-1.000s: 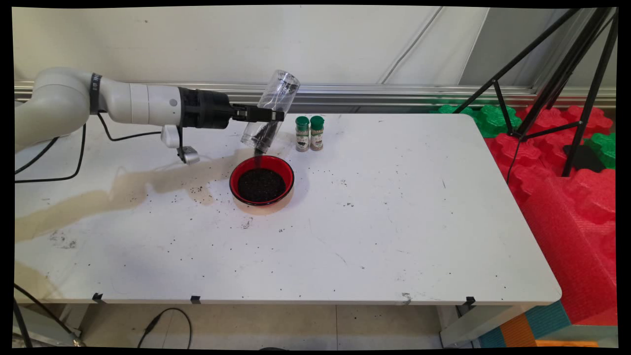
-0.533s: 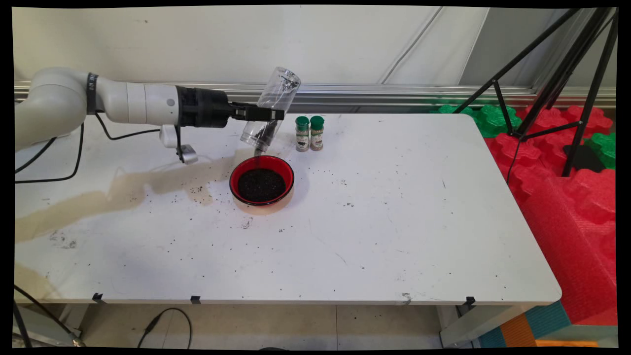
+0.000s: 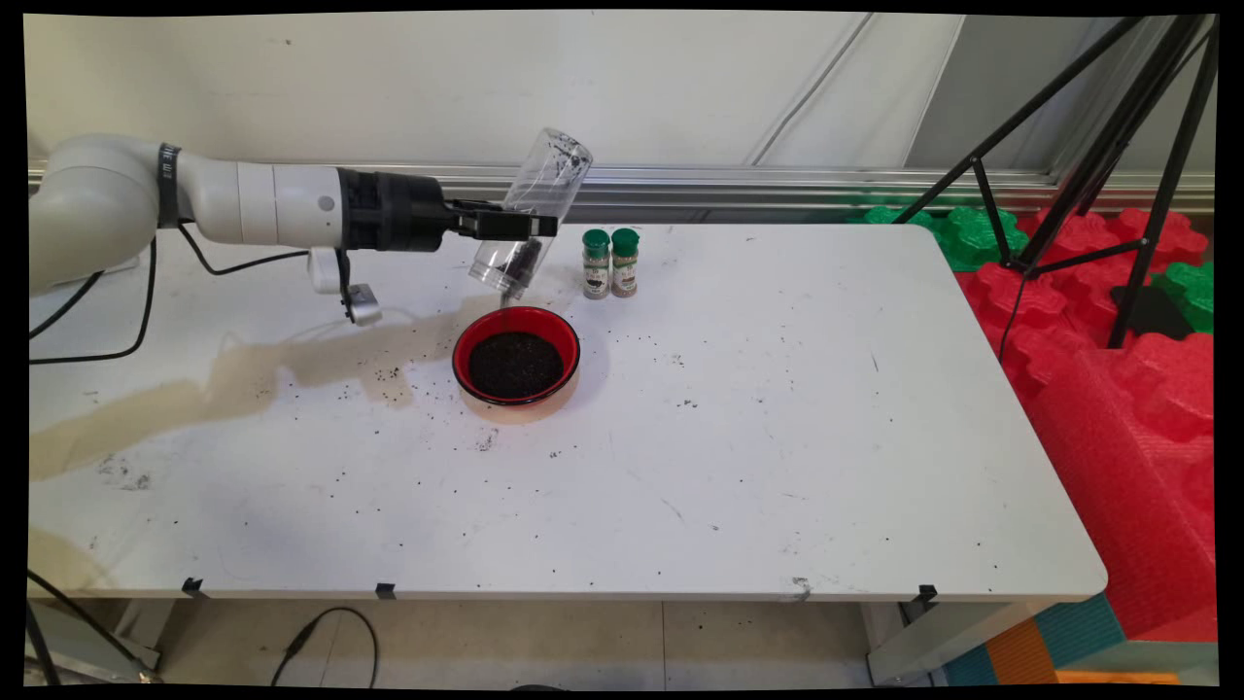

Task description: Pour the black seasoning powder in the red bowl

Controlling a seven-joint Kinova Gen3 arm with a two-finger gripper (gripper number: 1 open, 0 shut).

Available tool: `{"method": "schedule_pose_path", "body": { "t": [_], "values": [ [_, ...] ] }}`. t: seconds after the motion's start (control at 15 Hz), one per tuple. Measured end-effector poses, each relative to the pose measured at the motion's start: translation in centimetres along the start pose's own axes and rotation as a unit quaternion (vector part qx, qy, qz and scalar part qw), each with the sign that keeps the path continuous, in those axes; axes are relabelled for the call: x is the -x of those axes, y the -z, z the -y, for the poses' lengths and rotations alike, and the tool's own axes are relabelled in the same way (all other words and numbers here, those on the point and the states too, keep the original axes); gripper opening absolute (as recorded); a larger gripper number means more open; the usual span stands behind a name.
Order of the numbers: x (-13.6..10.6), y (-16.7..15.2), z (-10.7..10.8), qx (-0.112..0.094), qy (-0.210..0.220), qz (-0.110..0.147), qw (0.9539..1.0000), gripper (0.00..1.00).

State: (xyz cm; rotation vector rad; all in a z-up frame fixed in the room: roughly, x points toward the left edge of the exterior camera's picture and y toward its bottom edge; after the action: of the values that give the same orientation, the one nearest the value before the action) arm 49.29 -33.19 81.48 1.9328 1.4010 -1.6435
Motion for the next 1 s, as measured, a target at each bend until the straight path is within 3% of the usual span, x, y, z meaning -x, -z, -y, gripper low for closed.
{"method": "schedule_pose_path", "body": {
  "t": [1.0],
  "values": [
    [-0.24,0.84,0.61,-0.015,-0.03,0.008,0.9994,0.0]
  ]
}}
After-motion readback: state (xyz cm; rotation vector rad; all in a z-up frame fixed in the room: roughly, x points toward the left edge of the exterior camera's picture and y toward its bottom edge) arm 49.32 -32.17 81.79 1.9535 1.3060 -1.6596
